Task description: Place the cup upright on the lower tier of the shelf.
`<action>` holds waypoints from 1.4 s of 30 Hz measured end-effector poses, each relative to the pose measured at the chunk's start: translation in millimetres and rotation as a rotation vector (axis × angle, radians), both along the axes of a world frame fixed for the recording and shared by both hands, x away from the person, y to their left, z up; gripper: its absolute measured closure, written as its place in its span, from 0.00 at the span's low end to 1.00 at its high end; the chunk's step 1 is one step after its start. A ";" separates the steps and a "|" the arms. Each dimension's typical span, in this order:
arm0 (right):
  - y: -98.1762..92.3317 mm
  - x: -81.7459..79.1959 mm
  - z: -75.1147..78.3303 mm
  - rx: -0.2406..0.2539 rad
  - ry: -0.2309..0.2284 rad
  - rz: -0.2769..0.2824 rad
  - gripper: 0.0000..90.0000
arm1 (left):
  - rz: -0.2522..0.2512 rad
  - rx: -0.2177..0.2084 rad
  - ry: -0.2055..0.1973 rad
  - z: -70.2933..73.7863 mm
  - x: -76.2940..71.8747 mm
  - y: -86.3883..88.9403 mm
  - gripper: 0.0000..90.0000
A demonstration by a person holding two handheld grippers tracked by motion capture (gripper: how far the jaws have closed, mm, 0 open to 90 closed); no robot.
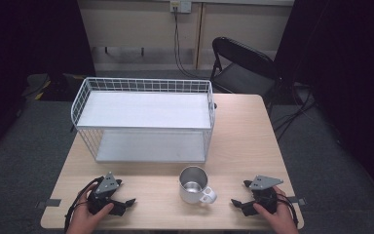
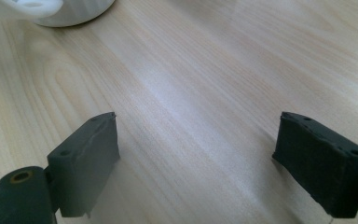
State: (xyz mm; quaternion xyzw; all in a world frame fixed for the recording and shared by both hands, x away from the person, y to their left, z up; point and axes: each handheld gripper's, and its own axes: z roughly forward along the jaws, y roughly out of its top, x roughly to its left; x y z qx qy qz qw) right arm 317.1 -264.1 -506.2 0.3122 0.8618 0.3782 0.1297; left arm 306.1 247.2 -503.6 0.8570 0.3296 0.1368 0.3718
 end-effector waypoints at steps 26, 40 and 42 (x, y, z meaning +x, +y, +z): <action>27.2 -20.5 24.8 0.052 0.046 -0.017 0.25 | 0.002 0.001 0.001 0.0 0.1 -0.2 0.13; 50.4 -27.5 34.1 0.090 0.047 0.039 0.25 | -0.006 0.002 0.002 -0.1 0.4 -0.6 0.11; 52.0 -28.3 34.7 0.104 0.046 0.042 0.25 | -0.006 0.002 0.002 -0.1 0.4 -0.6 0.11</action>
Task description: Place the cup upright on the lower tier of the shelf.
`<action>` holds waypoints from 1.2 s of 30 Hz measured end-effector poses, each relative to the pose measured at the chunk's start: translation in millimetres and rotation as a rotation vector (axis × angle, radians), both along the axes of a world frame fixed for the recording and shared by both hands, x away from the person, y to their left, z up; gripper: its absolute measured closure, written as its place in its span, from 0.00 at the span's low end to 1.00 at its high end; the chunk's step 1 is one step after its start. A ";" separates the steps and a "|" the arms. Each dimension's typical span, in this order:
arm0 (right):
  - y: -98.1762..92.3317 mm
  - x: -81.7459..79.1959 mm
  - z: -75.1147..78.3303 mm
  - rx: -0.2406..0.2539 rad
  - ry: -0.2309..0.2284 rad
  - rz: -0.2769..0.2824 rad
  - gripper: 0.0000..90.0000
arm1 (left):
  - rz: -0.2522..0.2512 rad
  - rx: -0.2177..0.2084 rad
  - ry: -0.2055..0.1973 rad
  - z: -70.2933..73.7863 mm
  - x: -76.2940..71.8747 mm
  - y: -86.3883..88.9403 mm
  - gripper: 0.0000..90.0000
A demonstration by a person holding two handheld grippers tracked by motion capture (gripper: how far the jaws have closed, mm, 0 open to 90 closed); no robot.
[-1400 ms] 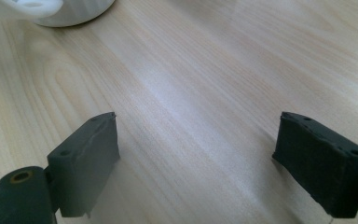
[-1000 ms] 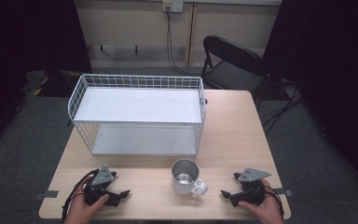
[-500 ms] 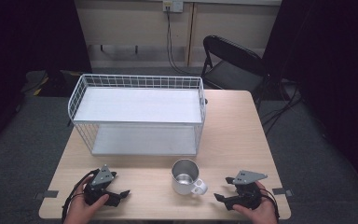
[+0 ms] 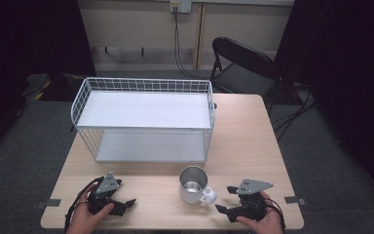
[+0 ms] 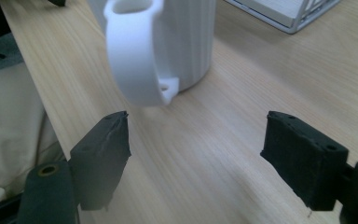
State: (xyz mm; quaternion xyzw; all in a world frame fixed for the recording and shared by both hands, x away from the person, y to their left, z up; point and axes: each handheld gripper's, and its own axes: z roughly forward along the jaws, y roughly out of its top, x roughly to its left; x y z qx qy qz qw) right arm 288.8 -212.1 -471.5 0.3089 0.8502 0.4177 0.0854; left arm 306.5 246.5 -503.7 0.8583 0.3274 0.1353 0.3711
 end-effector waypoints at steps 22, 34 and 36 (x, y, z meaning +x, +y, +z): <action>22.6 -4.1 7.5 0.076 -0.035 0.013 0.34 | 0.000 0.000 0.000 0.0 0.0 0.0 0.11; 30.3 -3.0 12.5 0.129 -0.049 0.012 0.44 | 0.000 0.000 0.000 0.0 0.0 0.0 0.11; 32.1 -2.9 13.1 0.123 -0.054 0.015 0.45 | 0.000 -0.001 0.000 0.0 0.0 0.0 0.11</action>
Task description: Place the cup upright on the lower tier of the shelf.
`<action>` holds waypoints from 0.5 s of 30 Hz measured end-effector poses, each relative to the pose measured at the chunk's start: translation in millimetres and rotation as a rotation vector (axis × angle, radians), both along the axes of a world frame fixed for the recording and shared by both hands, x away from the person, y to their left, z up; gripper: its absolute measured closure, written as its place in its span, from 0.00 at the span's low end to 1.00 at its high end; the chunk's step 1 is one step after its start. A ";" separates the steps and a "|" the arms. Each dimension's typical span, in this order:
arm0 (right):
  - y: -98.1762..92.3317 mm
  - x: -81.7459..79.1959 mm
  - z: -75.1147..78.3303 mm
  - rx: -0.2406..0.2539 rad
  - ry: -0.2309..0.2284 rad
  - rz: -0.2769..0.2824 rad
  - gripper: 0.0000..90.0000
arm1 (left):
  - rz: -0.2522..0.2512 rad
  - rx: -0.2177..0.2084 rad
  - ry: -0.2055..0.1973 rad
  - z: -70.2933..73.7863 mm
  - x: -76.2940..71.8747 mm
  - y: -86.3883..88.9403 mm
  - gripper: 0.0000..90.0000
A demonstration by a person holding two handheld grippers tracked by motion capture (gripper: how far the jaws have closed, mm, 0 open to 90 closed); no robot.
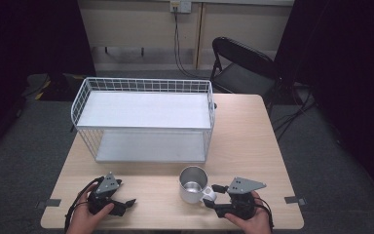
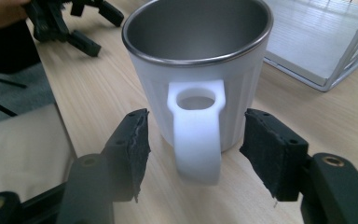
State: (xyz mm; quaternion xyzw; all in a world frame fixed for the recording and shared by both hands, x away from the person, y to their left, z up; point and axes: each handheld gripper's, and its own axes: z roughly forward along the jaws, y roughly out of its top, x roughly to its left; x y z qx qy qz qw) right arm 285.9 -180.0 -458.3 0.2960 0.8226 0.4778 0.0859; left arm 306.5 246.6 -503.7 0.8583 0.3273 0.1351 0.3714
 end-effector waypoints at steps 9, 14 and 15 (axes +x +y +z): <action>4.6 -0.7 1.7 -0.015 -0.016 -0.012 0.54 | 0.000 0.001 0.000 0.0 0.0 0.0 0.11; 11.2 -0.6 3.8 -0.013 -0.028 -0.003 0.57 | 0.000 0.000 0.000 0.0 0.0 0.0 0.11; 12.1 -0.7 3.9 -0.025 -0.035 -0.006 0.58 | 0.000 0.000 0.000 0.0 0.0 0.0 0.11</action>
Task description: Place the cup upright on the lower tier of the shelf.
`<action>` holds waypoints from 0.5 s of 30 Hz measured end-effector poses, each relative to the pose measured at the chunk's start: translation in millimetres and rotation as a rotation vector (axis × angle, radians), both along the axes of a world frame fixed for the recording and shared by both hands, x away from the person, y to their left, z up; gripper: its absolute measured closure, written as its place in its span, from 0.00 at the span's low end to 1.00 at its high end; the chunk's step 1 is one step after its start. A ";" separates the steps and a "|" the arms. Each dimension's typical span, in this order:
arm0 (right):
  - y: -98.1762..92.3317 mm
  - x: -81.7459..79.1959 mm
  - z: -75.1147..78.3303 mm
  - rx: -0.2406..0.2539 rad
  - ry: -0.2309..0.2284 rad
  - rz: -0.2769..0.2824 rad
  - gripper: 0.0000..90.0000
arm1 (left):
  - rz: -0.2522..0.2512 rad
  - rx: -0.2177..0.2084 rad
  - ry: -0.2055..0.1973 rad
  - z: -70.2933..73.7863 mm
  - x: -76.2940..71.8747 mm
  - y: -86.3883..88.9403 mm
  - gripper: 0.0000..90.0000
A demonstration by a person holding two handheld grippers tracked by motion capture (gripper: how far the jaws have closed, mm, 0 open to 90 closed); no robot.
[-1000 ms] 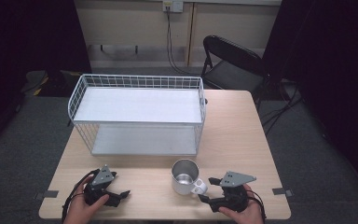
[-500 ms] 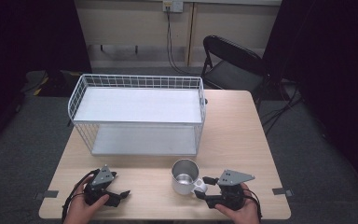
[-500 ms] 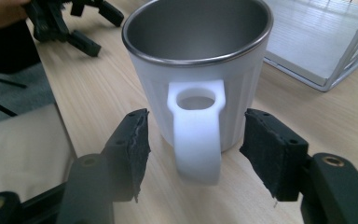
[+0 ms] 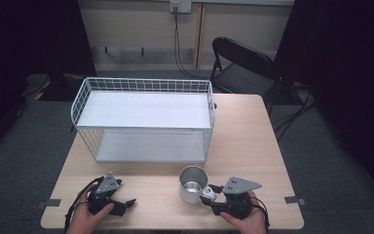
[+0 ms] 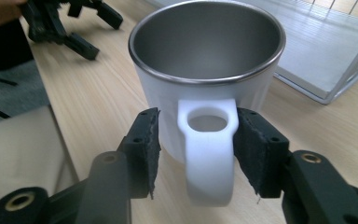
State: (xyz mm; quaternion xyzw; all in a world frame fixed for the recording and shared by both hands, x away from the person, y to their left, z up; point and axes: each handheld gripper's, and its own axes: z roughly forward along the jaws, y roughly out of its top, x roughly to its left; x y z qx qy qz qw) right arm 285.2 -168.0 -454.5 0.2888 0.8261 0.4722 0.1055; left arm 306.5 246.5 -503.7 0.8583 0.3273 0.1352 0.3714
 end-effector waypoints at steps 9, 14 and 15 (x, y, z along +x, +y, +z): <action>-0.9 0.0 -0.3 -0.015 -0.001 -0.013 0.66 | 0.000 0.000 0.000 0.0 0.0 0.0 0.11; -1.7 -0.1 -0.7 -0.034 0.004 -0.014 0.71 | 0.000 0.000 0.000 0.0 0.0 0.0 0.11; -1.3 0.0 -1.6 -0.038 0.009 -0.010 0.71 | 0.000 0.000 0.000 0.0 0.0 0.0 0.11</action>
